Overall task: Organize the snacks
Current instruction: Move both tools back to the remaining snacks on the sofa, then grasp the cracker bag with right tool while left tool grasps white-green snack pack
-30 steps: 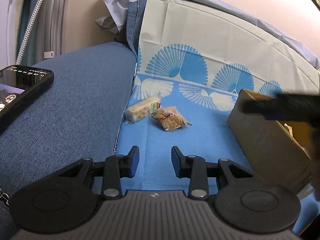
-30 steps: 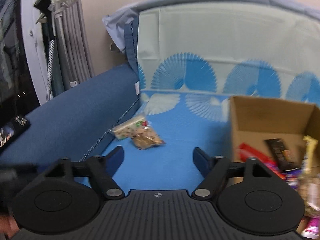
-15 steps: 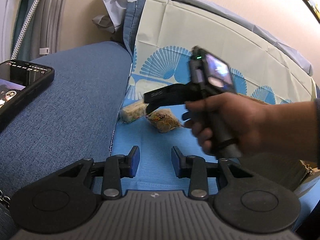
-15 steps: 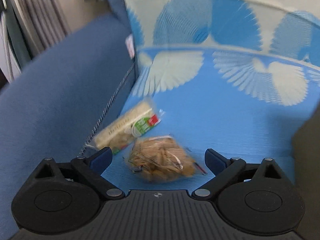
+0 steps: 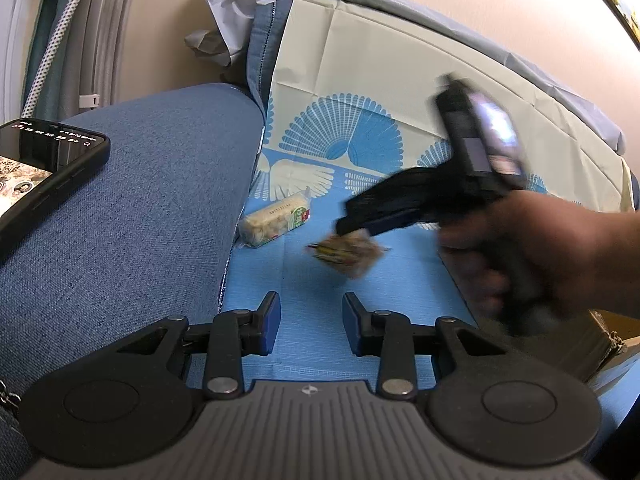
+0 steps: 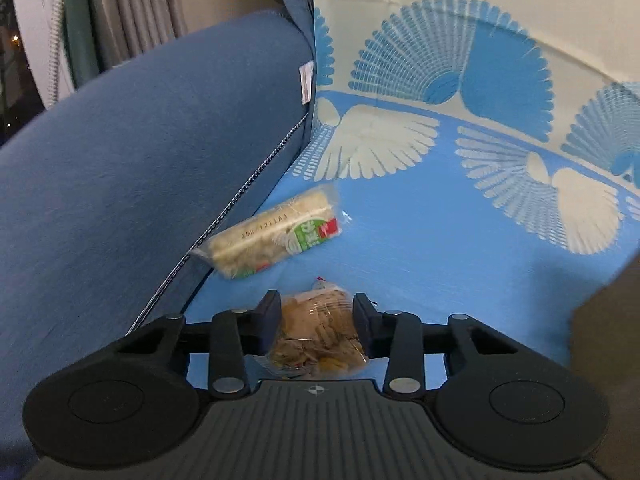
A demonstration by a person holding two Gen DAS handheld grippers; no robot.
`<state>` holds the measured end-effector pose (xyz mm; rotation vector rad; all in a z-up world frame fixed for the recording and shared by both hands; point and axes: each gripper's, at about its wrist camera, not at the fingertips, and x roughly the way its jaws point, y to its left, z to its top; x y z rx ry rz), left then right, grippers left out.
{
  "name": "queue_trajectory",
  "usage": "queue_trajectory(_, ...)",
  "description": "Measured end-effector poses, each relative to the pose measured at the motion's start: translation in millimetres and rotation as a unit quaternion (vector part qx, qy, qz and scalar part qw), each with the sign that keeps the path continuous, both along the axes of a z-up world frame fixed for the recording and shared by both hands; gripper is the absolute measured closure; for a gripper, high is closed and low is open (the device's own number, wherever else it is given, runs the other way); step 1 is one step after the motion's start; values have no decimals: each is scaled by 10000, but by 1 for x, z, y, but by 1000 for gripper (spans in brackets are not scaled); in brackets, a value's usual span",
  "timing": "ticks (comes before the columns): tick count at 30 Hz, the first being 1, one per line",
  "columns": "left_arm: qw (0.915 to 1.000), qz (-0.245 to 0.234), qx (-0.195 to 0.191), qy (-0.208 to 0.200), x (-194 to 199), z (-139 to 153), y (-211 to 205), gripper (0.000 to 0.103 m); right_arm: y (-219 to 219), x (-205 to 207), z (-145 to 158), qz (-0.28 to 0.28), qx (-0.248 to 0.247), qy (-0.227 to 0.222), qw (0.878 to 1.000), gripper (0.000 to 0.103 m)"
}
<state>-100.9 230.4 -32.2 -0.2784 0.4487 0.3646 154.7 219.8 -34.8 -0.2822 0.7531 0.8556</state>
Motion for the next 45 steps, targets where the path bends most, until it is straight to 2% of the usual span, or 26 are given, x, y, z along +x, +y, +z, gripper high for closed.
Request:
queue_trajectory(8, 10000, 37, 65, 4, -1, -2, -3, 64, -87, -67, 41, 179, 48, -272, 9995, 67)
queue_trajectory(9, 10000, 38, 72, 12, -1, -2, -3, 64, -99, -77, 45, 195, 66, -275, 9994, 81)
queue_trajectory(10, 10000, 44, 78, 21, -1, -2, -4, 64, -110, -88, 48, 236, 95, -261, 9993, 86)
queue_trajectory(12, 9999, 53, 110, 59, 0, -2, -5, 64, -128, -104, 51, 350, 180, -177, 9991, 85)
queue_trajectory(15, 9998, 75, 148, 116, 2, -2, -7, 64, -146, -115, 45, 316, 323, -8, 9990, 85)
queue_trajectory(19, 9995, 127, 217, 214, 5, -3, -9, 64, -145, -118, 9, 171, 162, 114, 9997, 82)
queue_trajectory(21, 9992, 168, 235, 259, 7, -4, -9, 64, -145, -116, -5, 73, 135, 279, 9995, 65)
queue_trajectory(22, 9991, 181, 247, 284, 8, -4, -10, 64, -145, -115, -7, 54, 175, 362, 9992, 48)
queue_trajectory(23, 9990, 185, 253, 316, 9, -4, -10, 64, -145, -116, -8, 60, 215, 355, 9991, 25)
queue_trajectory(24, 9989, 181, 253, 352, 10, -5, -10, 64, -144, -117, -8, 43, 204, 266, 9994, 11)
queue_trajectory(25, 9988, 174, 251, 386, 11, -5, -10, 64, -143, -118, -9, 2, 175, 150, 9997, 10)
queue_trajectory(29, 9984, 158, 225, 498, 14, -6, -9, 63, -141, -110, -13, 39, 337, 300, 9990, 11)
queue_trajectory(32, 9966, 232, 215, 758, 25, -6, -7, 63, -134, -104, -22, 60, 327, 530, 9980, 12)
queue_trajectory(34, 9950, 380, 158, 907, 41, -5, -2, 63, -132, -104, -28, 37, 216, 530, 9984, 20)
queue_trajectory(35, 9942, 466, 110, 962, 50, -3, 2, 63, -131, -104, -30, 5, 181, 518, 9985, 31)
queue_trajectory(37, 9931, 654, -29, 975, 73, 3, 13, 62, -133, -105, -30, 13, 232, 609, 9979, 38)
queue_trajectory(38, 9924, 758, -55, 963, 86, 7, 19, 58, -133, -105, -29, 41, 212, 583, 9981, 45)
queue_trajectory(40, 9906, 961, 40, 972, 115, 14, 30, 51, -132, -106, -24, 125, 153, 531, 9984, 50)
queue_trajectory(41, 9898, 1038, 132, 966, 130, 17, 36, 44, -132, -105, -22, 138, 136, 550, 9983, 53)
queue_trajectory(42, 9887, 1110, 230, 977, 146, 18, 42, 36, -134, -104, -21, 140, 123, 576, 9982, 54)
queue_trajectory(45, 9845, 1149, 570, 1192, 197, 13, 55, 26, -136, -102, -19, 141, 85, 668, 9976, 54)
